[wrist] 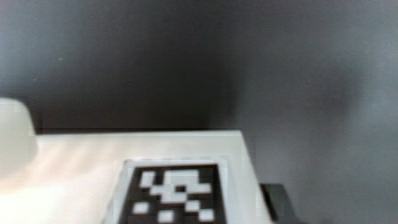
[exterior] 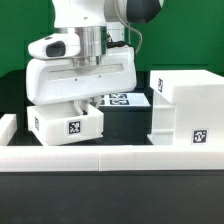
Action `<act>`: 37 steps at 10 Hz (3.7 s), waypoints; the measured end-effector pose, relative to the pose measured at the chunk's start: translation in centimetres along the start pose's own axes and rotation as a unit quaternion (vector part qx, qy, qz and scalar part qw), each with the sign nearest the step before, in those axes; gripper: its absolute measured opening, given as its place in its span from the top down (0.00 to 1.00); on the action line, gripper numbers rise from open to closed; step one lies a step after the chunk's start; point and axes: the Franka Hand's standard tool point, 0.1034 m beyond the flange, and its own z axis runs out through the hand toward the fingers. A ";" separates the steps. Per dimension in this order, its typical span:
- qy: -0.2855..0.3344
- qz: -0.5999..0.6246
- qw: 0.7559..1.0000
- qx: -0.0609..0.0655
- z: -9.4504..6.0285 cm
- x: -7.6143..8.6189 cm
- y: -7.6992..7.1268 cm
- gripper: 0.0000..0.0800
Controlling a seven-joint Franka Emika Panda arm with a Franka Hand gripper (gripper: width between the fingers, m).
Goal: Assemble drawer
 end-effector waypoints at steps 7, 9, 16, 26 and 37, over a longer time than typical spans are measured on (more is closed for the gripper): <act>-0.010 -0.264 0.964 -0.010 0.0 0.2 0.0 0.95; -0.013 -0.309 0.951 -0.010 0.1 -0.1 0.2 0.95; -0.035 -0.472 0.881 -0.009 -0.1 0.6 -0.1 0.95; -0.025 -0.491 0.871 0.012 0.0 -0.9 1.8 0.95; -0.035 -0.514 0.856 0.036 0.4 2.4 0.2 0.95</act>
Offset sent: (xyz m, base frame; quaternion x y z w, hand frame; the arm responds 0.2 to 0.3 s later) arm 0.0074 0.0032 0.0078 -0.0316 0.0186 -0.3058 0.9514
